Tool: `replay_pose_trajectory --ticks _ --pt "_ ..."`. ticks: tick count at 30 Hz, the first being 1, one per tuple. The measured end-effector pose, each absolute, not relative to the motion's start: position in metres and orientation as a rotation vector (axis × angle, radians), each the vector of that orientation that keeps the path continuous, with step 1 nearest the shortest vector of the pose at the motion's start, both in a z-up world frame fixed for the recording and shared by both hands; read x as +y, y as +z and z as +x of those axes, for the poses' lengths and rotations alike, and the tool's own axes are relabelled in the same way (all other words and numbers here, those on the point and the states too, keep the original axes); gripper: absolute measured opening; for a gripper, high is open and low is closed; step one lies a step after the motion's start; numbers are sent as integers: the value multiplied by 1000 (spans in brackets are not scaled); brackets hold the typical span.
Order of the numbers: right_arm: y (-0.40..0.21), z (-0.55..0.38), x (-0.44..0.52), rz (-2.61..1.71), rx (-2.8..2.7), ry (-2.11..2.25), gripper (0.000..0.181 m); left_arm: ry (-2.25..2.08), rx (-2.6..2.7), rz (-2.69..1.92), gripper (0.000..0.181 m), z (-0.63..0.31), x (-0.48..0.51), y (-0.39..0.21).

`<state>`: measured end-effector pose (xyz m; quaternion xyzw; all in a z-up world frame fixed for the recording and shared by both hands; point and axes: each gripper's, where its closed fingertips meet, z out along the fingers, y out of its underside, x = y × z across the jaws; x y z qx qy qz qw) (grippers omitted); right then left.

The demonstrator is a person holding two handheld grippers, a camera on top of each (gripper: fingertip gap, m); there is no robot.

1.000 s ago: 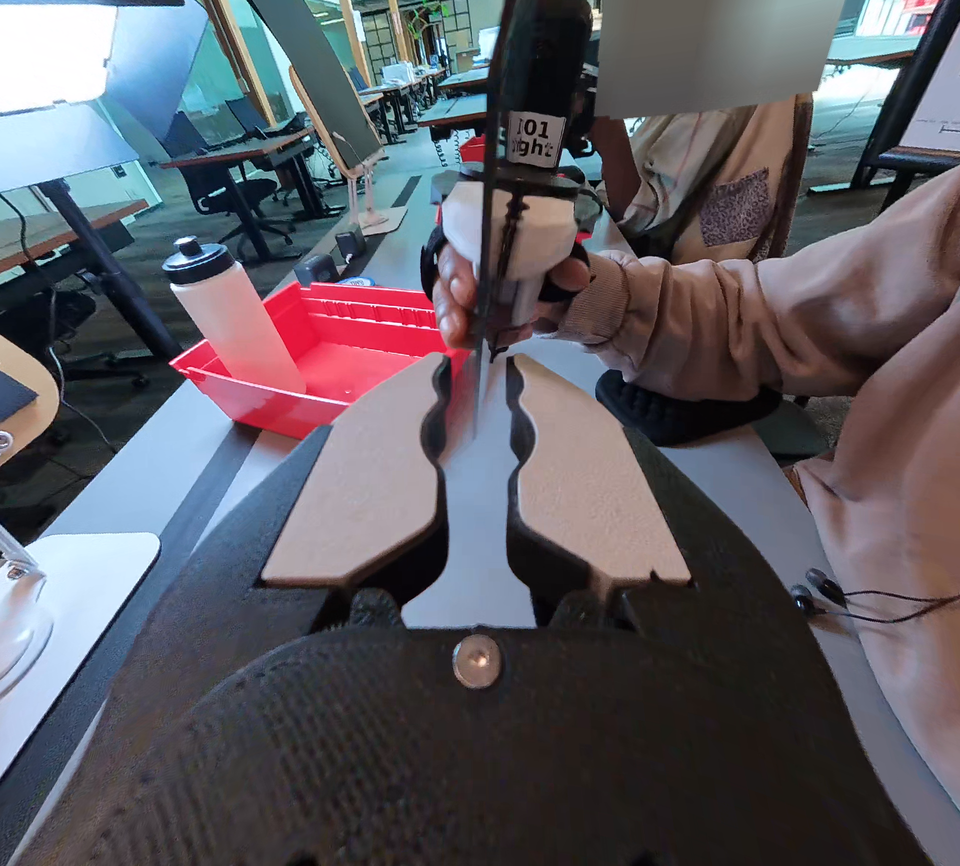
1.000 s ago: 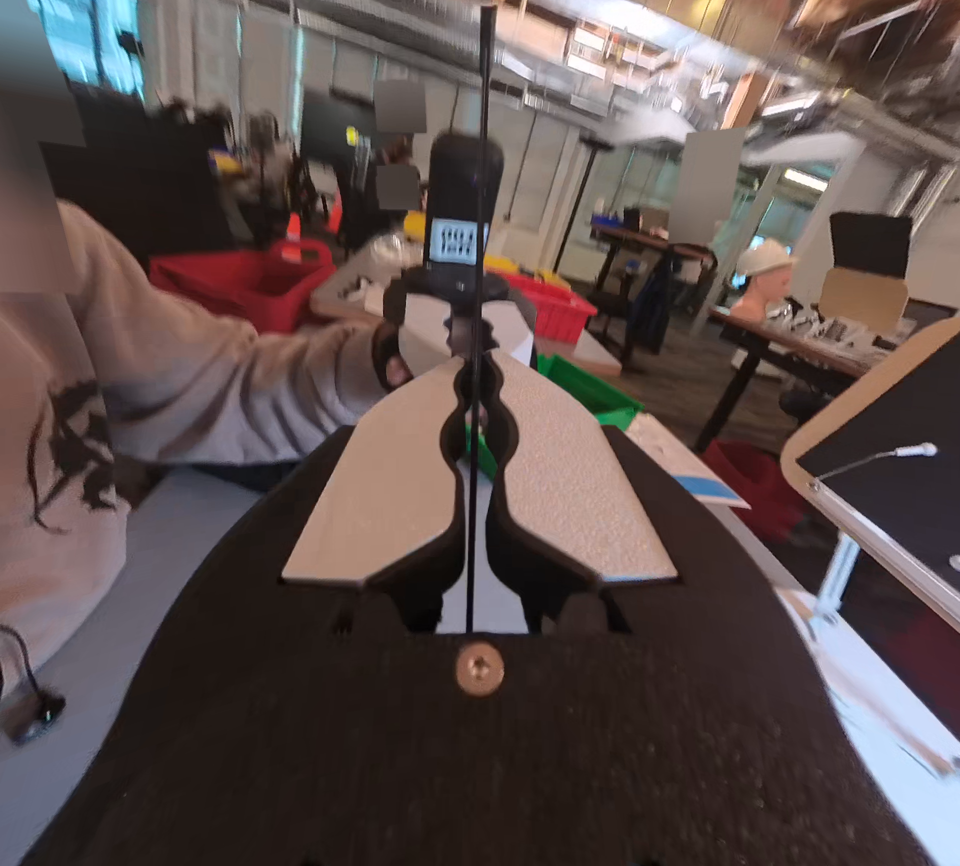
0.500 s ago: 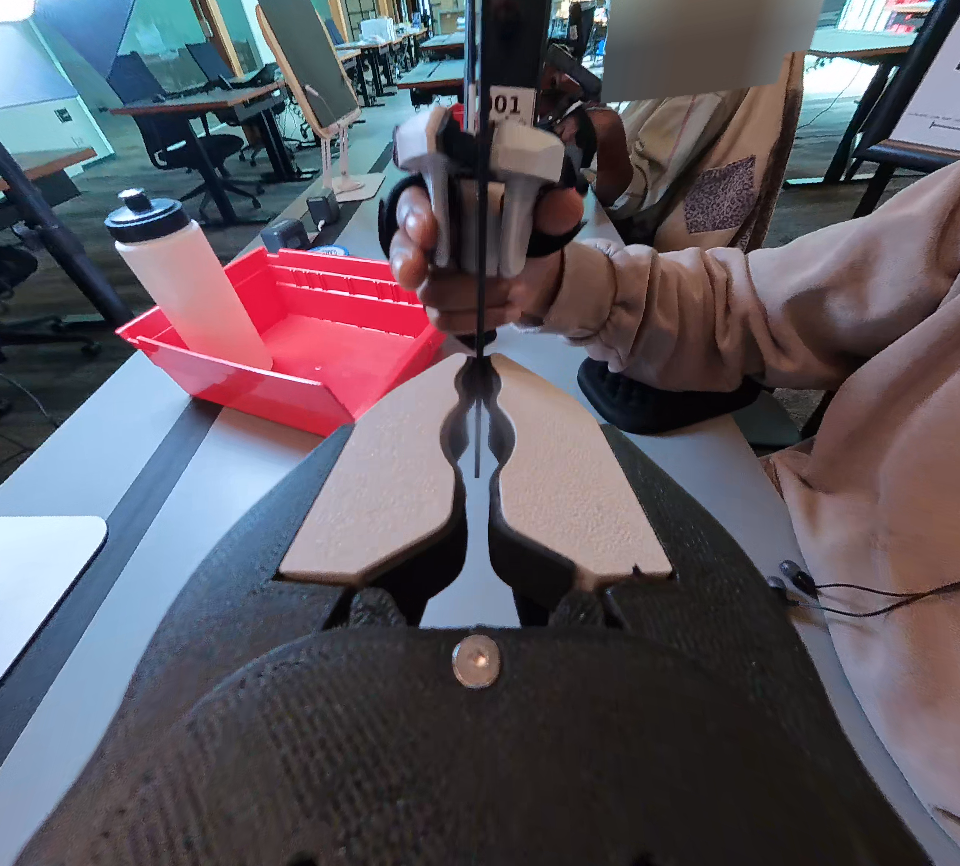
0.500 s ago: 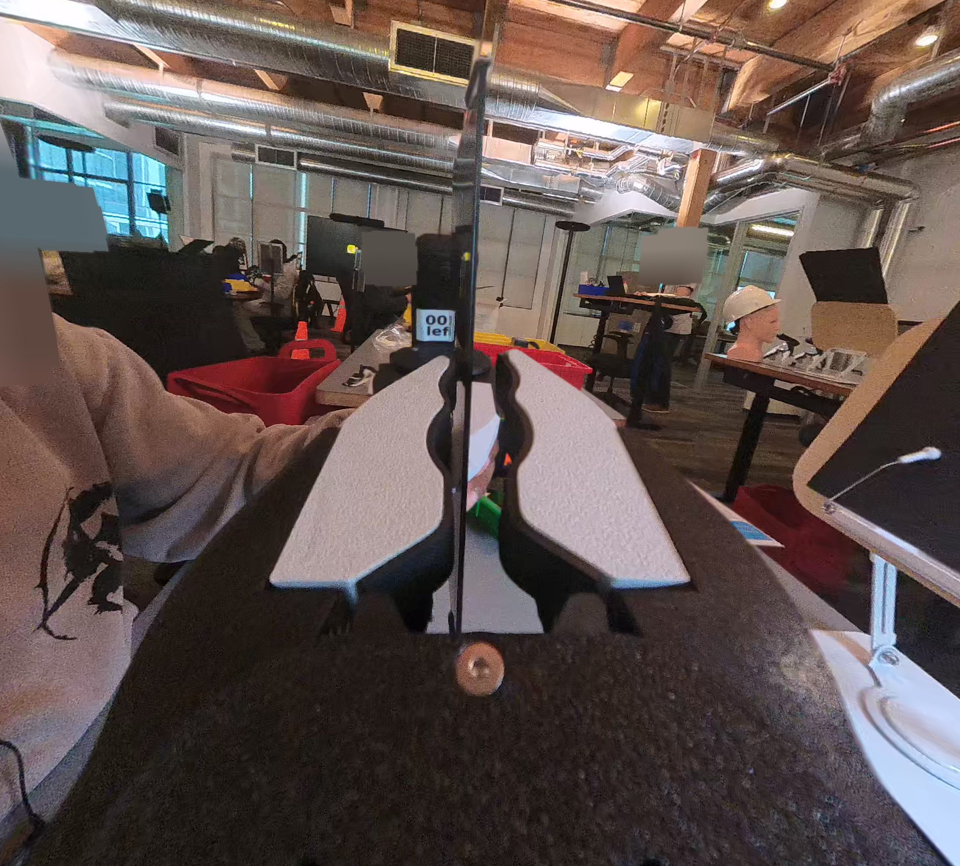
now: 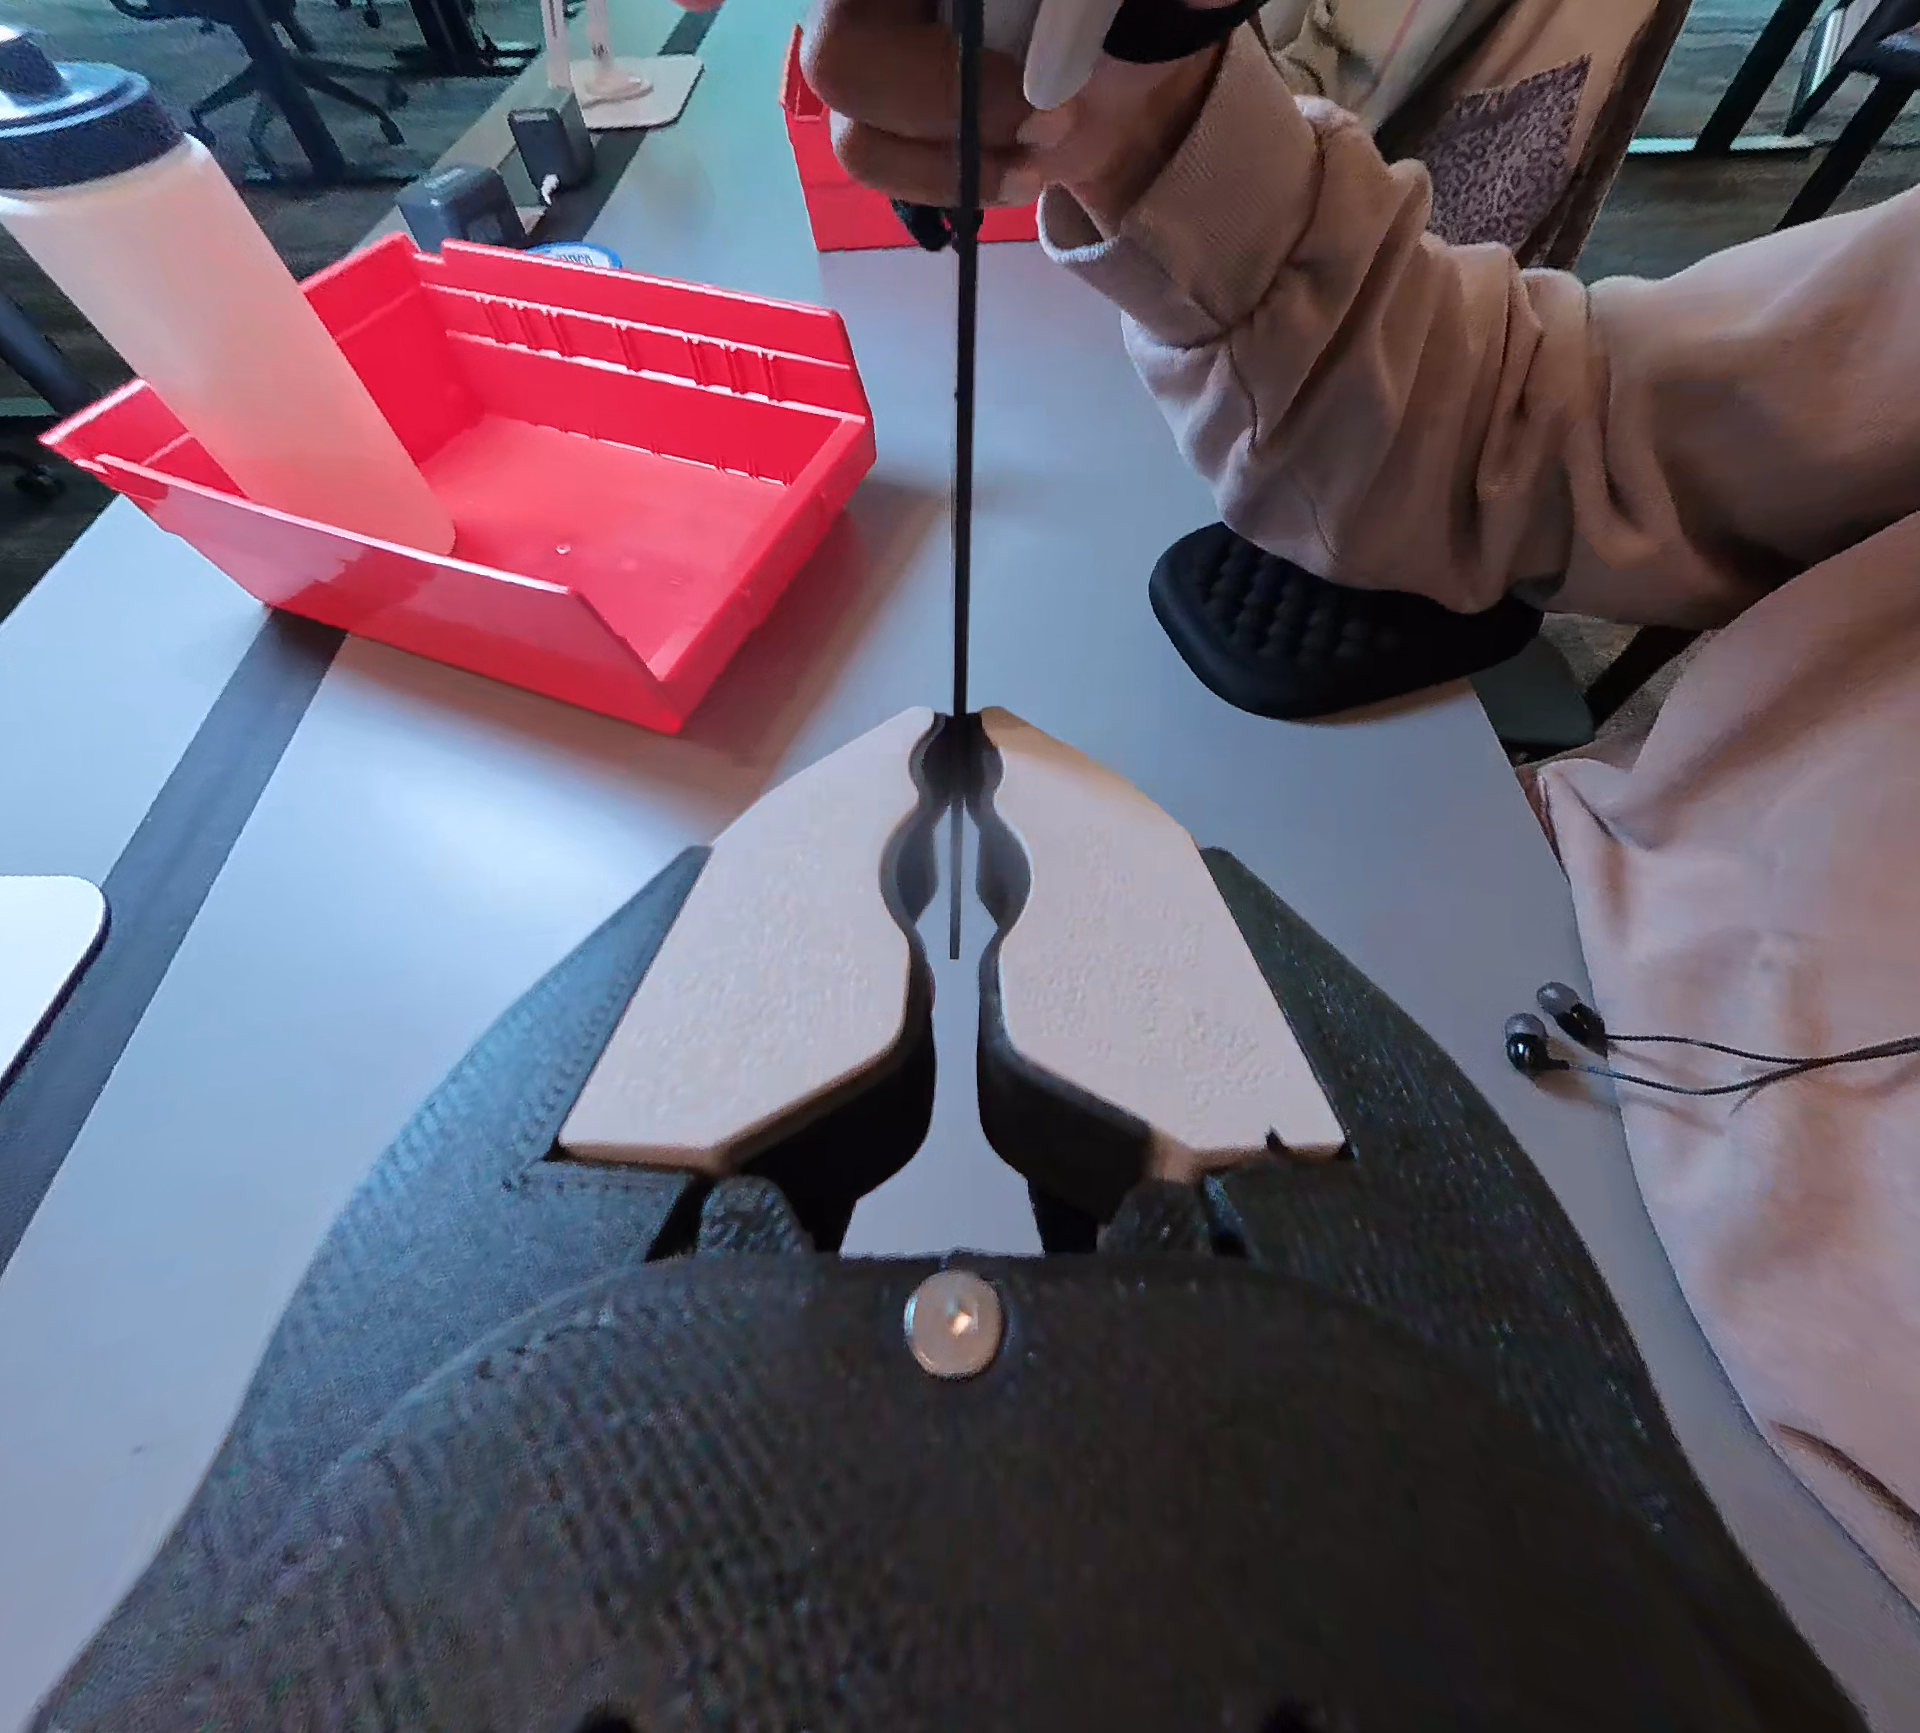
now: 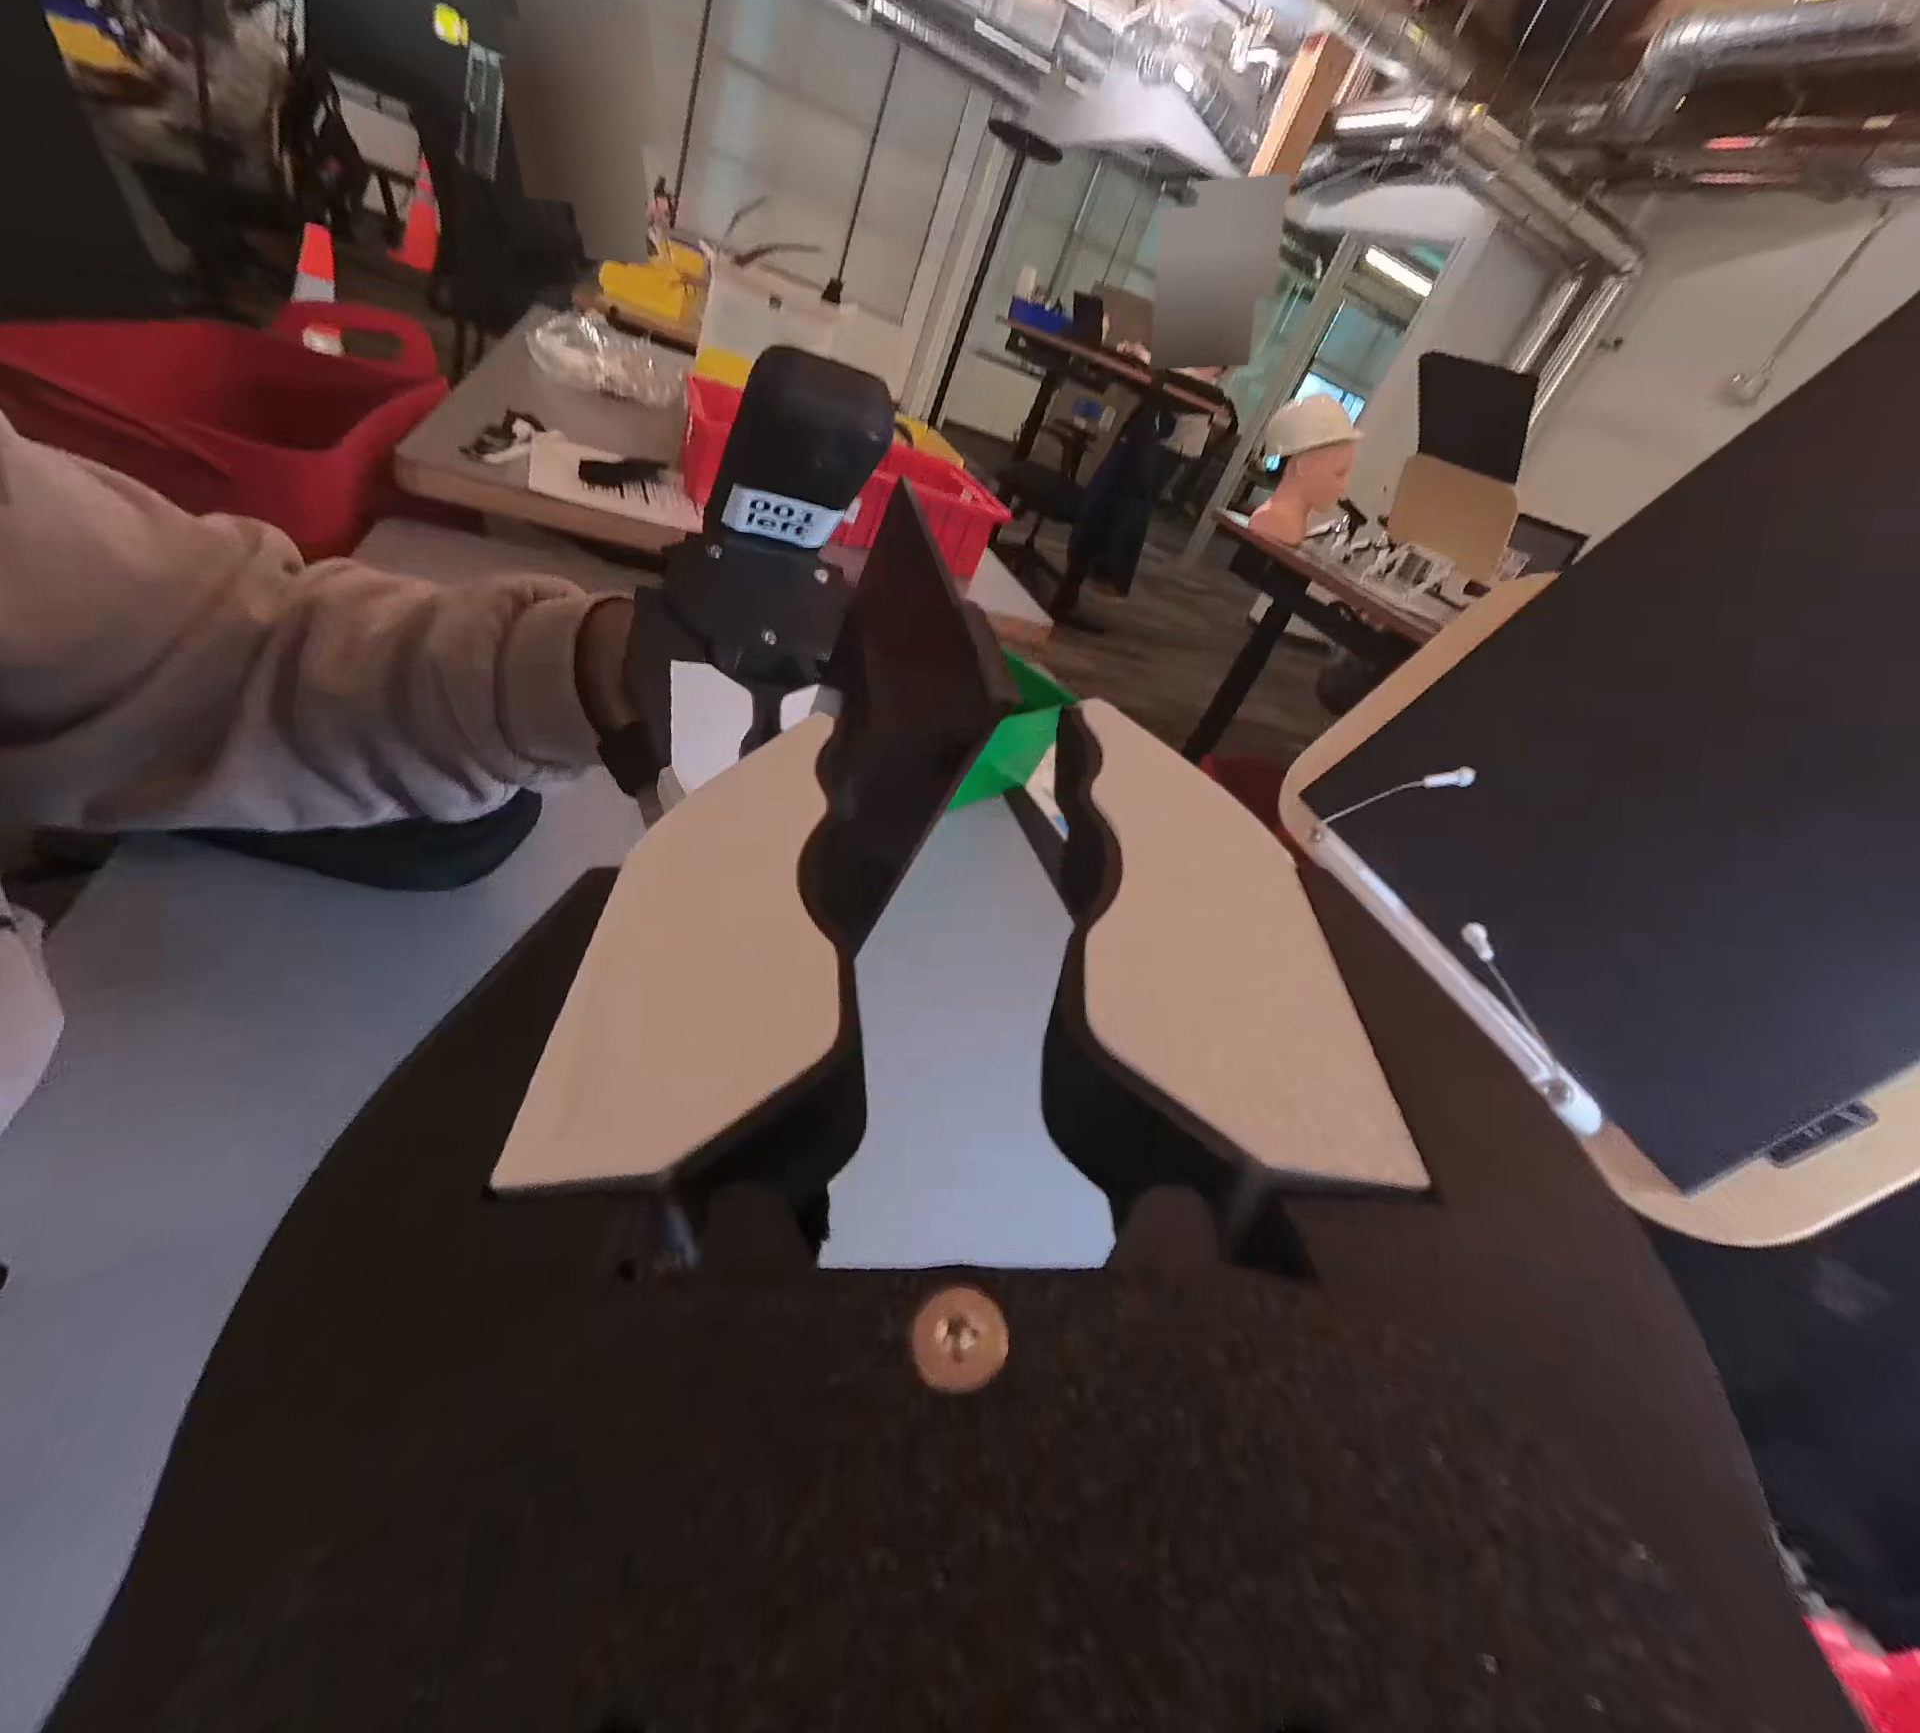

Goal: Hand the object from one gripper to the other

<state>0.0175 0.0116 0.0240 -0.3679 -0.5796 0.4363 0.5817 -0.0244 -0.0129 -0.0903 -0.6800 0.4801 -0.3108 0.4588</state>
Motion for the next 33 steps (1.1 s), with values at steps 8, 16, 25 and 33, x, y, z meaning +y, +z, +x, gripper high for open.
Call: replay_pose_trajectory --ticks 8,16,25,33 --pt "26 9 -8 -769 -1366 1229 3 -805 1135 -1603 3 -28 -9 -80" --pt "79 47 0 -491 -861 1706 2 -935 967 -1255 25 -33 -15 -30" --pt "44 24 39 -776 -994 1430 18 -734 1046 -1424 2 -59 -7 -35" --pt "33 42 87 -1167 -956 1207 28 267 1025 -1291 2 -112 34 -25"
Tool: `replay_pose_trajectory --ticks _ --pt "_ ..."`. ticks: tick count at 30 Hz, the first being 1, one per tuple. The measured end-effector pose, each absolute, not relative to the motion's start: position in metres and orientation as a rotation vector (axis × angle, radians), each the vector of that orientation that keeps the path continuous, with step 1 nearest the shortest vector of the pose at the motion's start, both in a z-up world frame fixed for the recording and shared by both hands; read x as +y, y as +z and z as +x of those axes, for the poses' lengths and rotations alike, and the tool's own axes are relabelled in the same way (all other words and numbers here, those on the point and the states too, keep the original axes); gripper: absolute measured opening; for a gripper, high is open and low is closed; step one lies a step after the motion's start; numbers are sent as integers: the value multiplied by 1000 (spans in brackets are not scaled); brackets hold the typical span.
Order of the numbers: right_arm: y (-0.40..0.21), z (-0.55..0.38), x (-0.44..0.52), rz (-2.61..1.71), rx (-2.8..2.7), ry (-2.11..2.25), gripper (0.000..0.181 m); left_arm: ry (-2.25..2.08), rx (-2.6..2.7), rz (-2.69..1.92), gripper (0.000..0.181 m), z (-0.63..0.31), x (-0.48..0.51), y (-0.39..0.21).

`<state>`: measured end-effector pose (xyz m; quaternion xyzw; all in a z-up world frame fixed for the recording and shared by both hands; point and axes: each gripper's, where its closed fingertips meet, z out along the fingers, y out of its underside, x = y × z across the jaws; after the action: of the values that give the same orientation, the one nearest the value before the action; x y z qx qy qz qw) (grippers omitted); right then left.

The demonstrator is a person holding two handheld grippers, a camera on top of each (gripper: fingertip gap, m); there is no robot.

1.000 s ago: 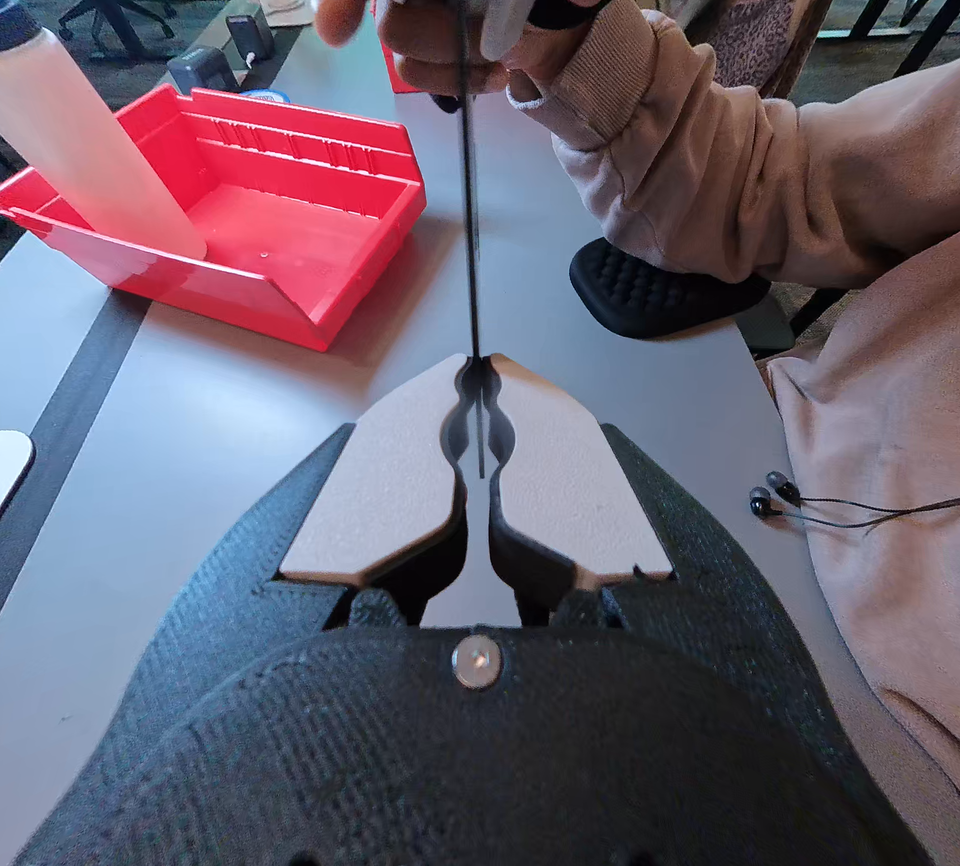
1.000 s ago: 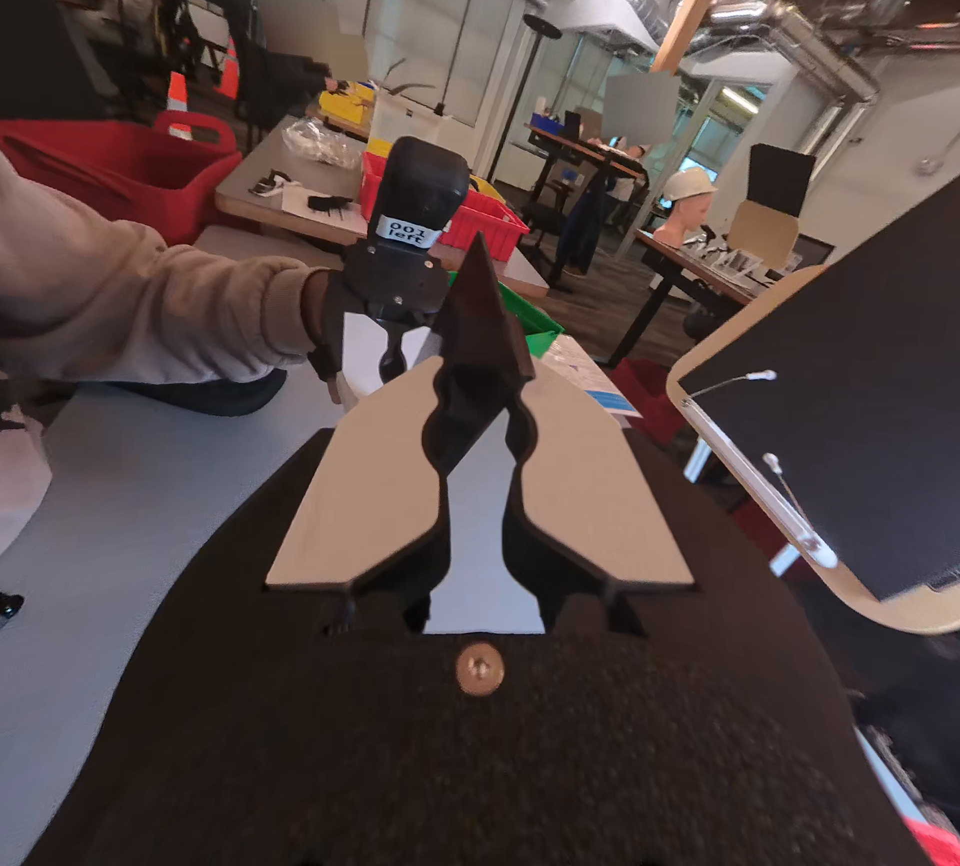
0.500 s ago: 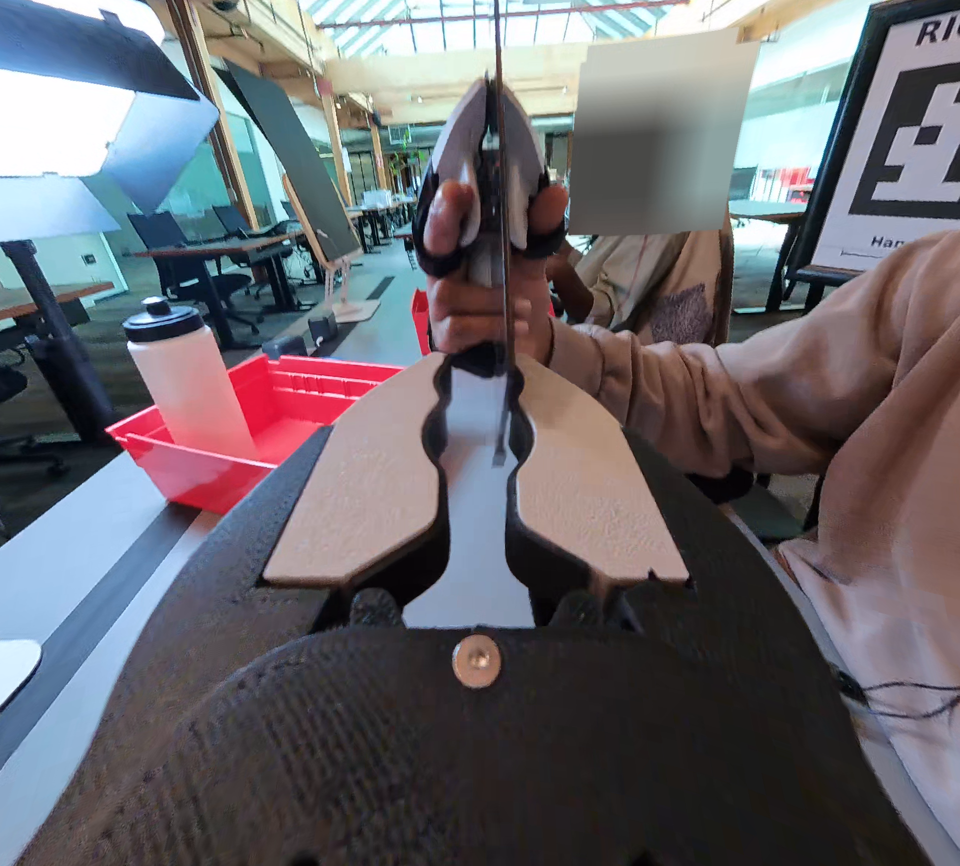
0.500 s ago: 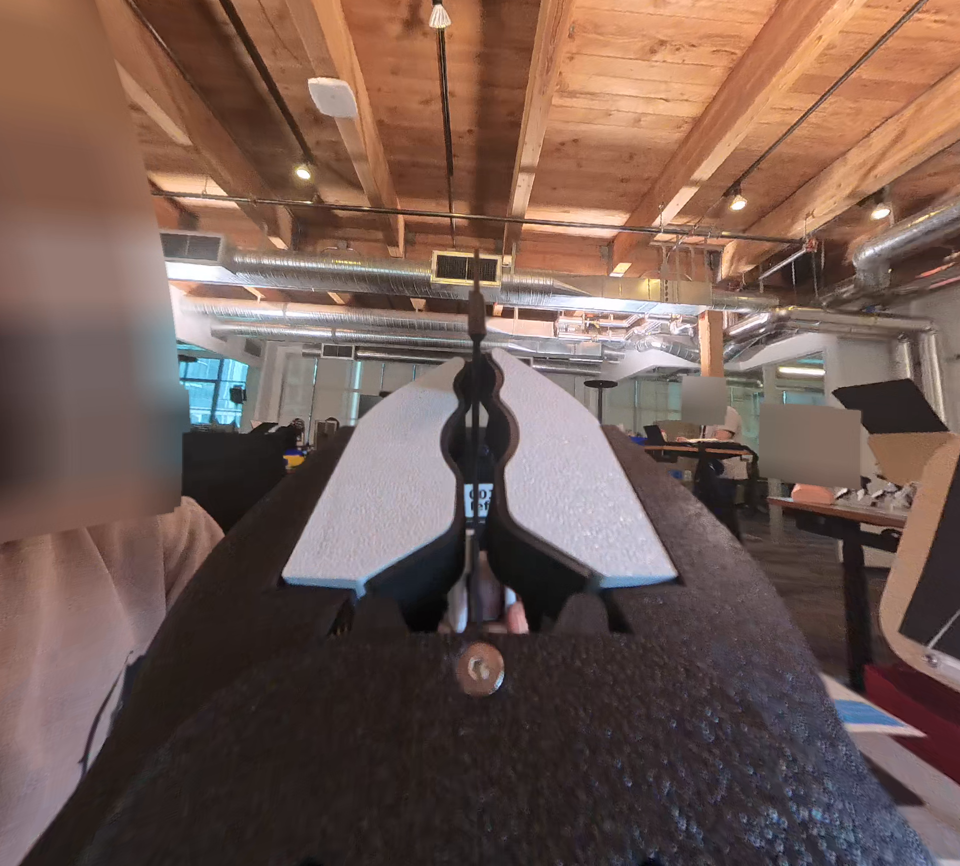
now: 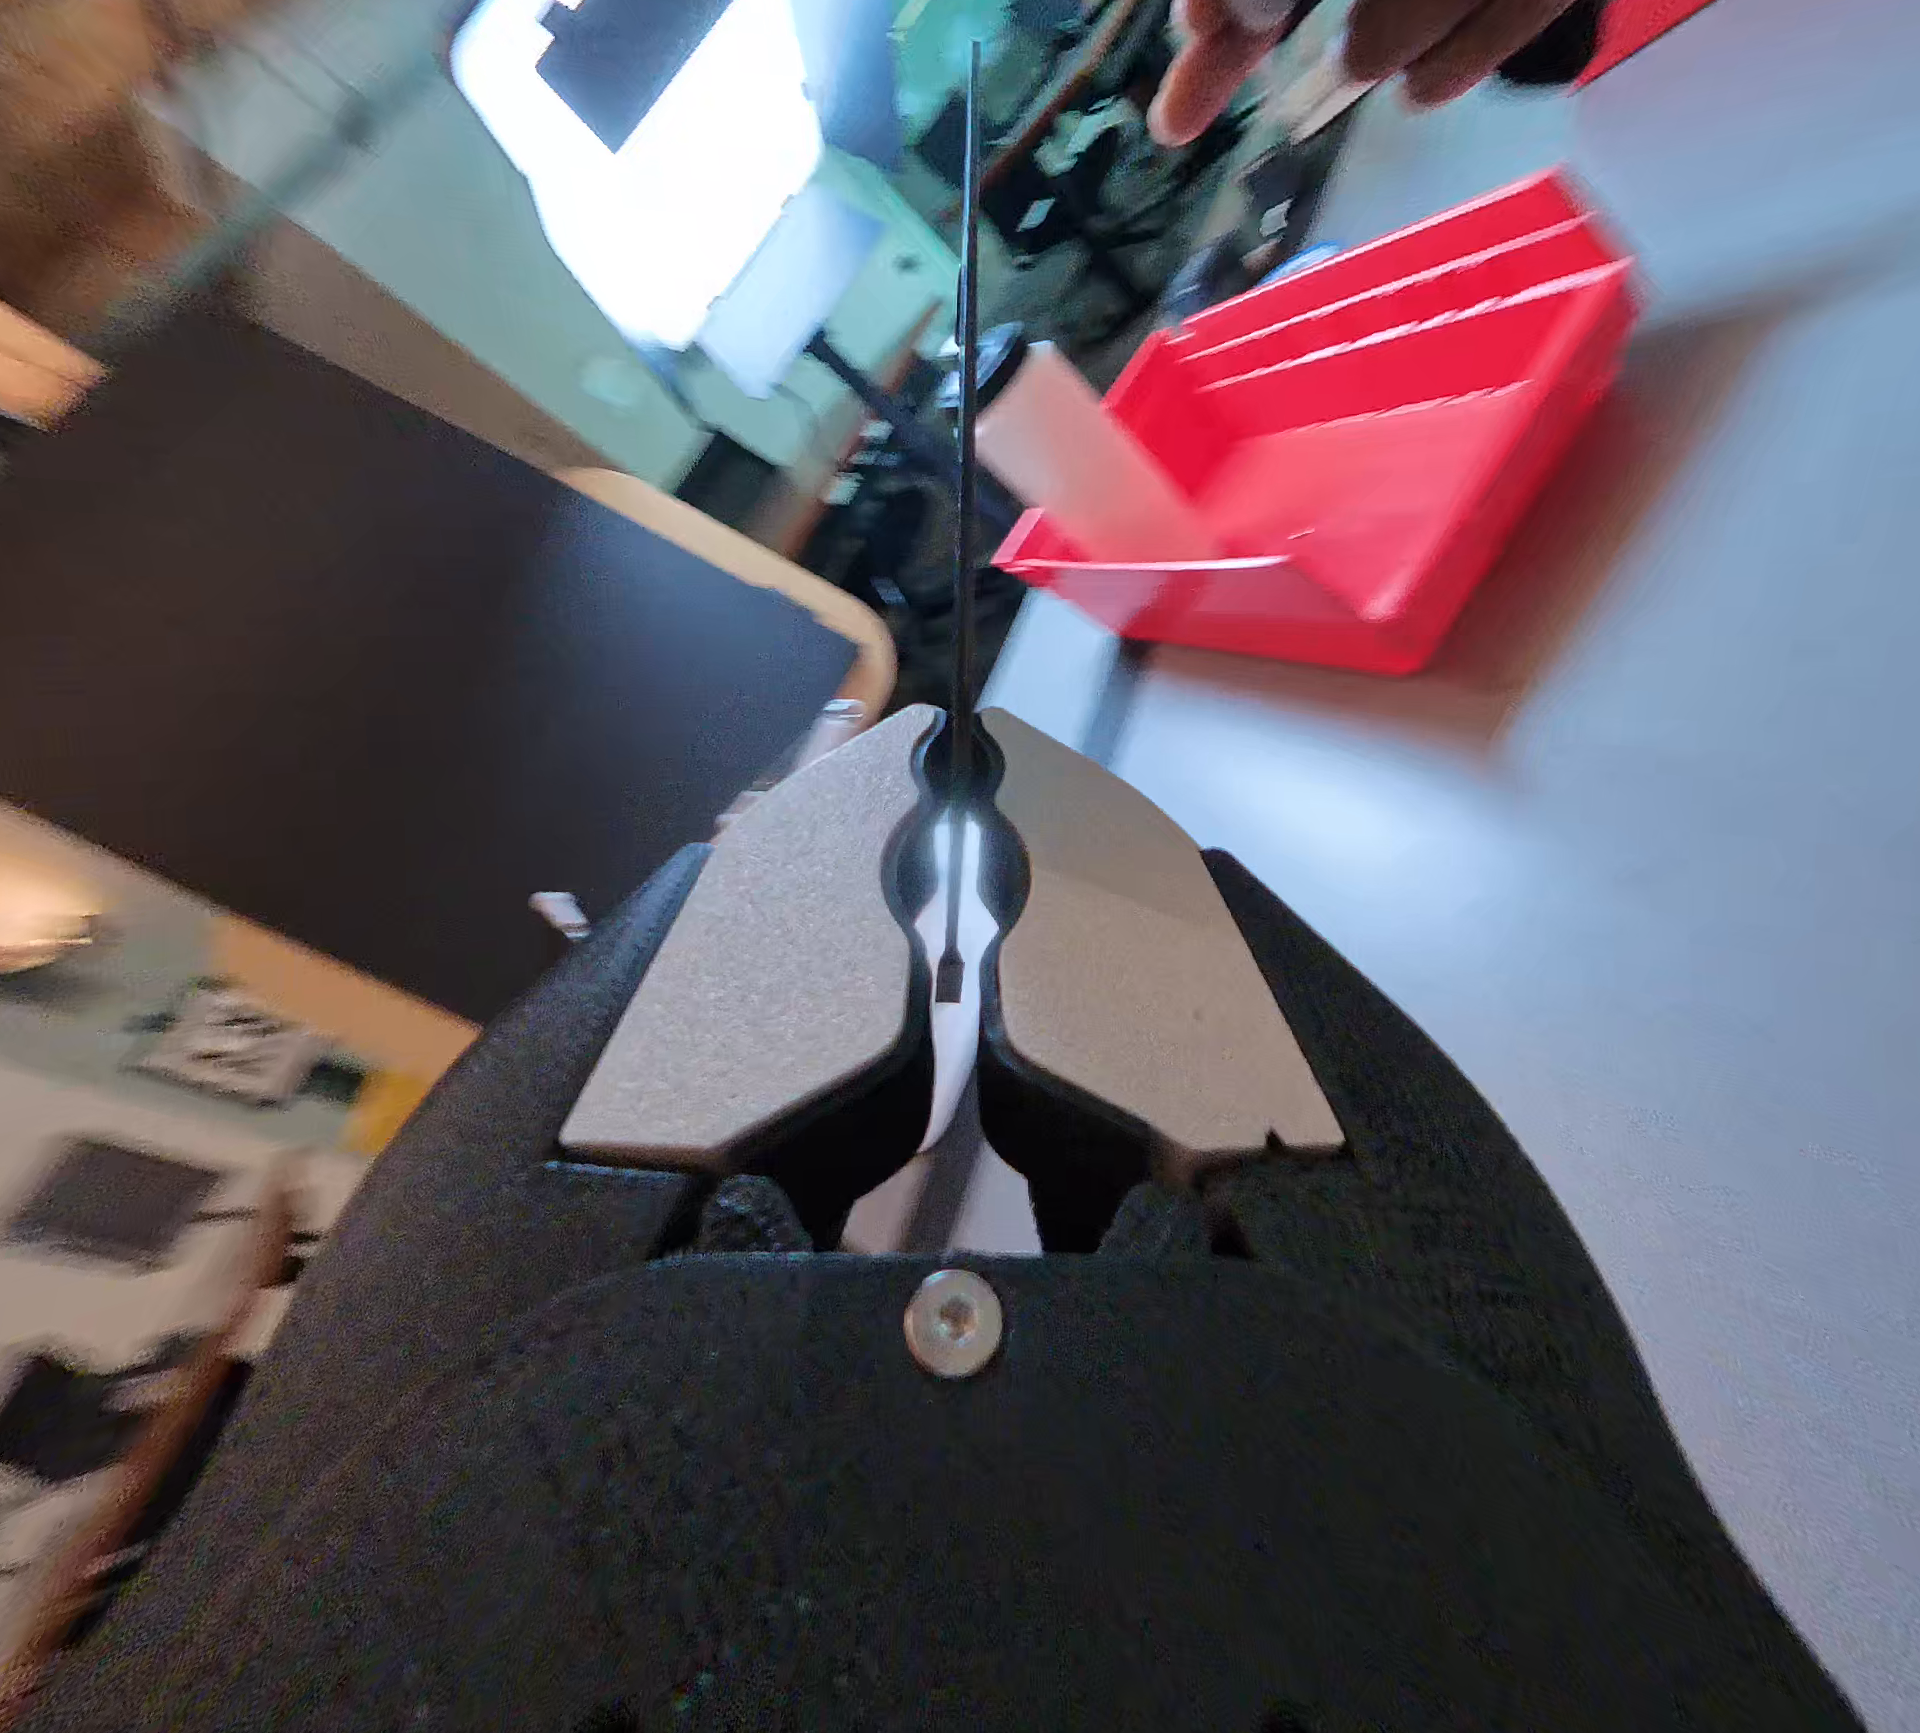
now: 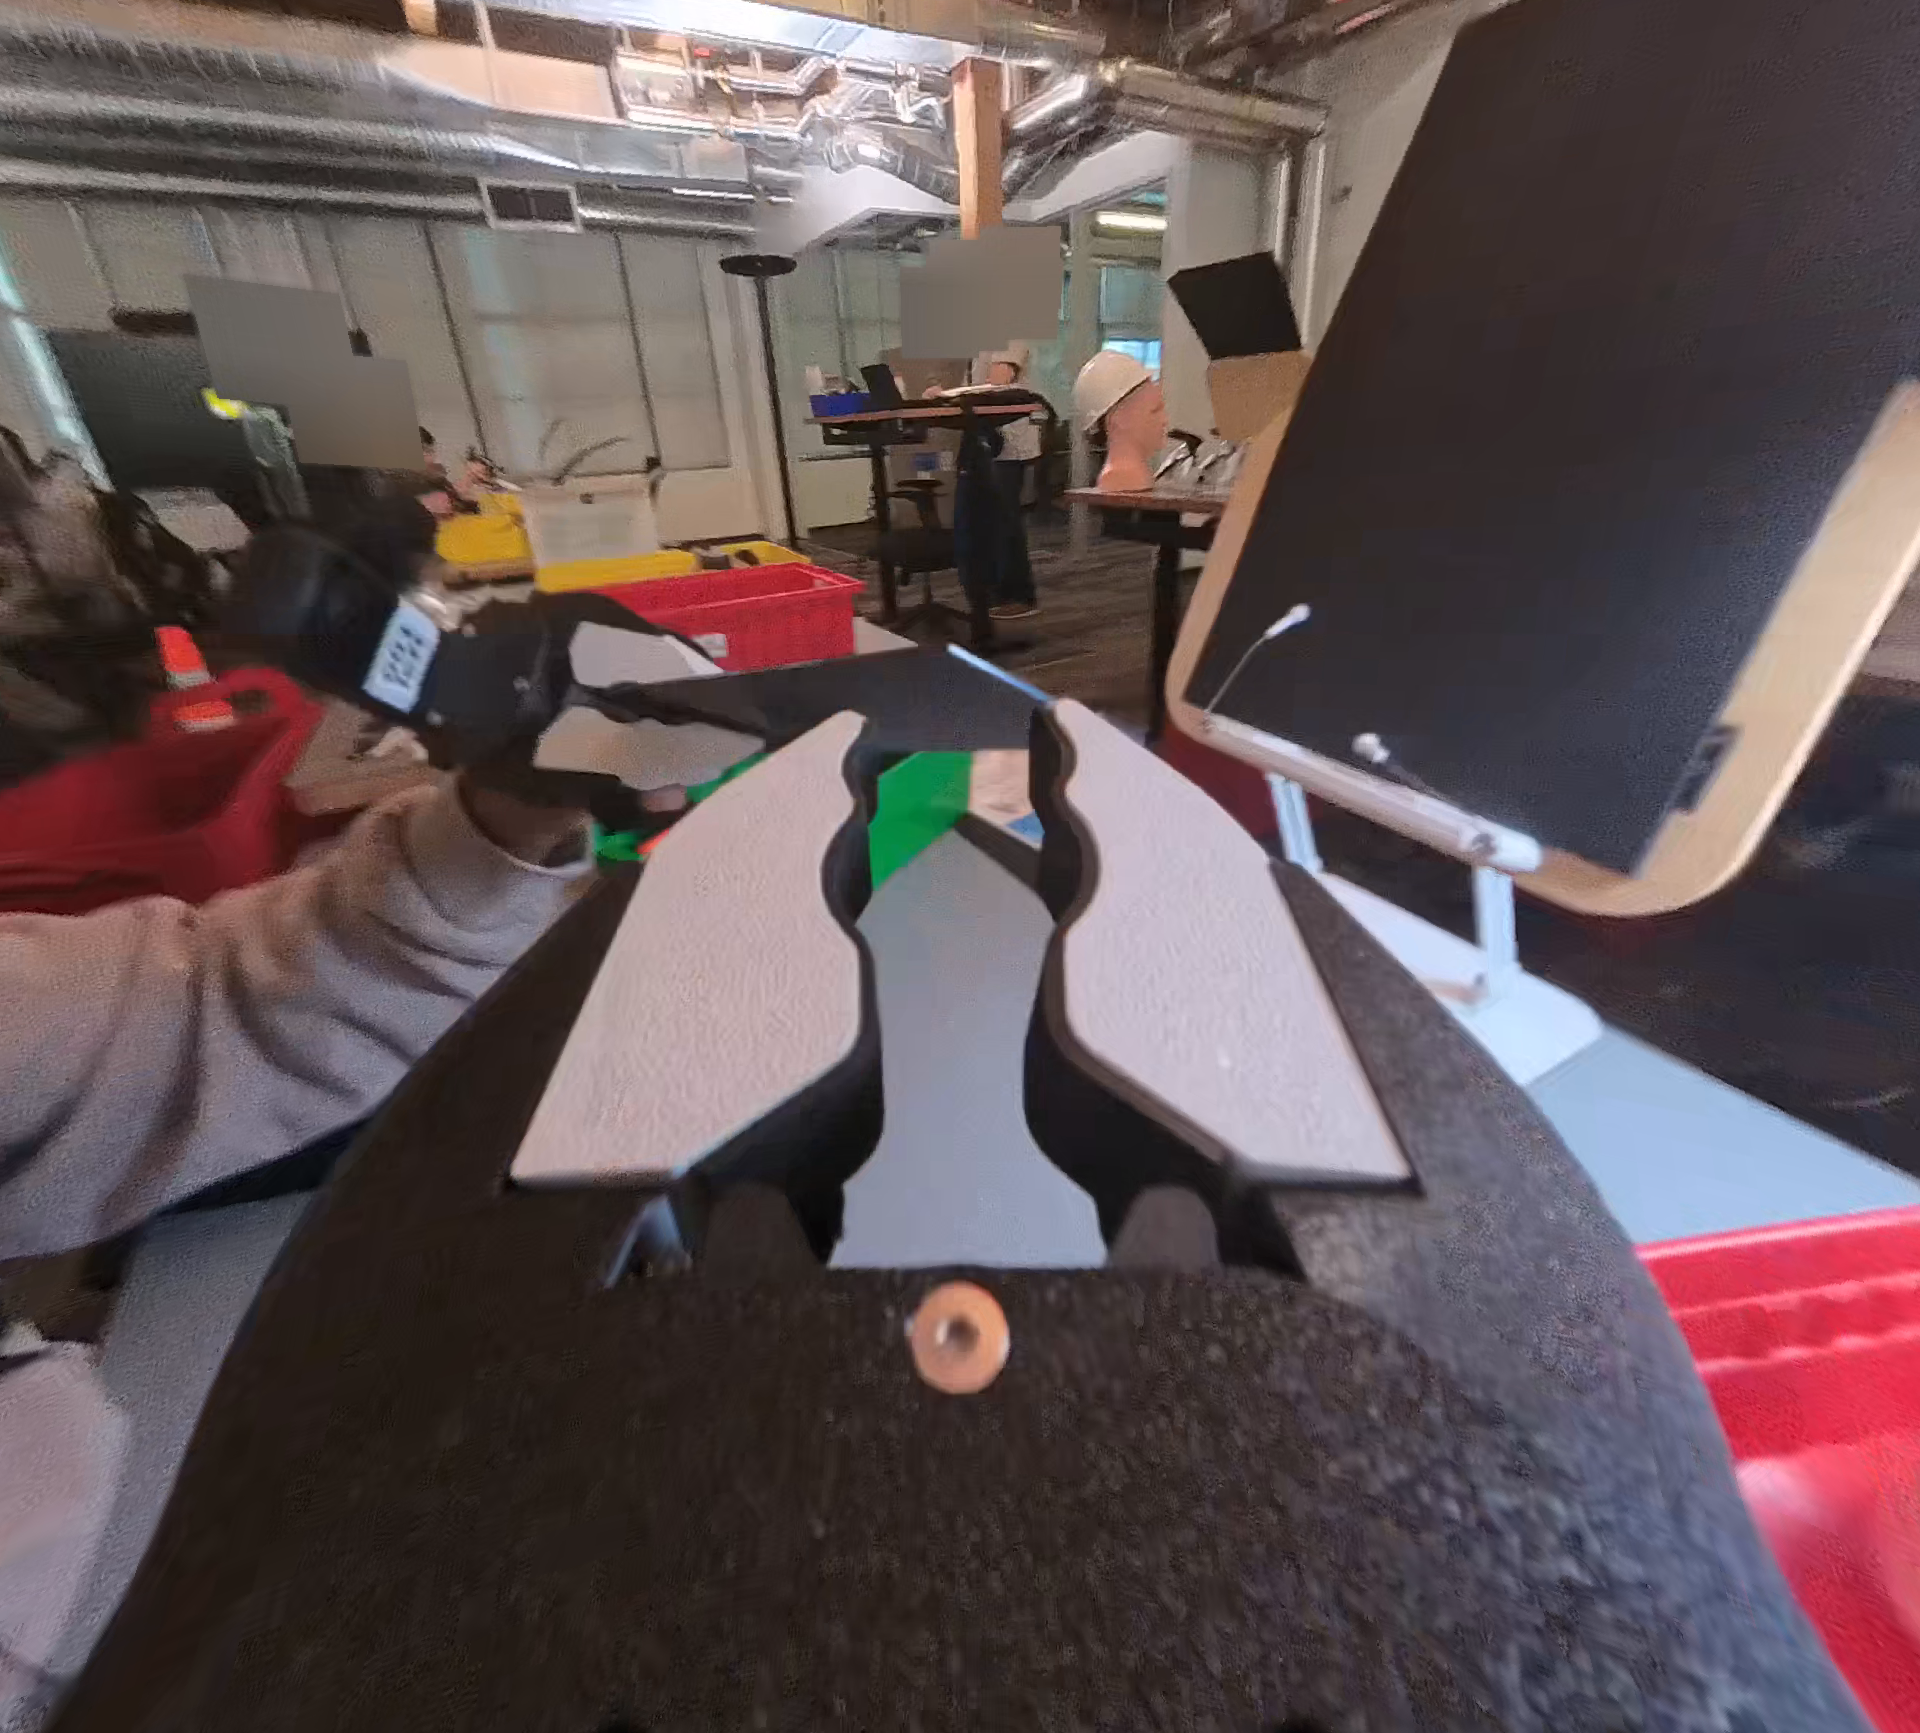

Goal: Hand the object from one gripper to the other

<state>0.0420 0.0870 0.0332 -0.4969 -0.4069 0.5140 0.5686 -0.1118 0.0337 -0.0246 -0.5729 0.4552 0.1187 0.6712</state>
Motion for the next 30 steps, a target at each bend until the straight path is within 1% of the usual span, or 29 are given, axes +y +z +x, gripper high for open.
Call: replay_pose_trajectory --ticks 2,4,6,8,9,11,12,13,14,15,16,19,23,25,28,30 --pt "28 40 90 -1274 -903 1426 37 555 1015 -1146 1 -117 37 -16" --pt "16 34 98 -1353 -847 1548 42 794 1023 -987 2 -116 35 -11" --pt "7 21 96 -1395 -817 1697 52 944 1045 -879 3 -110 35 -14" --pt "3 6 87 -1411 -788 1840 54 1026 1071 -812 2 -103 36 -20" --pt "-1 -2 86 -1420 -766 1852 48 1055 1085 -775 2 -98 36 -23" --pt "-7 -12 88 -1423 -699 1843 16 1069 1106 -716 2 -87 33 -28" --pt "-7 -13 90 -1412 -677 1842 7 1059 1106 -713 4 -84 33 -29" --pt "-4 -11 90 -1374 -682 1861 5 1026 1106 -739 11 -85 35 -30" --pt "-1 -7 91 -1353 -695 1858 3 957 1097 -800 21 -87 38 -31" --pt "6 0 92 -1307 -688 1850 3 874 1069 -861 35 -89 39 -29" --pt "15 10 95 -1255 -668 1846 2 805 1054 -891 40 -91 37 -25" --pt "40 38 95 -1115 -685 1771 2 567 1011 -1000 36 -97 35 -19" --pt "66 61 68 -874 -844 1580 2 -137 887 -1236 37 -87 32 -21" --pt "72 62 50 -760 -930 1384 1 -557 790 -1304 40 -79 25 -17" --pt "72 53 21 -590 -1059 1005 2 -1104 631 -1365 33 -73 17 -11" --pt "67 42 0 -472 -1133 775 2 -1434 533 -1332 32 -70 10 -3"
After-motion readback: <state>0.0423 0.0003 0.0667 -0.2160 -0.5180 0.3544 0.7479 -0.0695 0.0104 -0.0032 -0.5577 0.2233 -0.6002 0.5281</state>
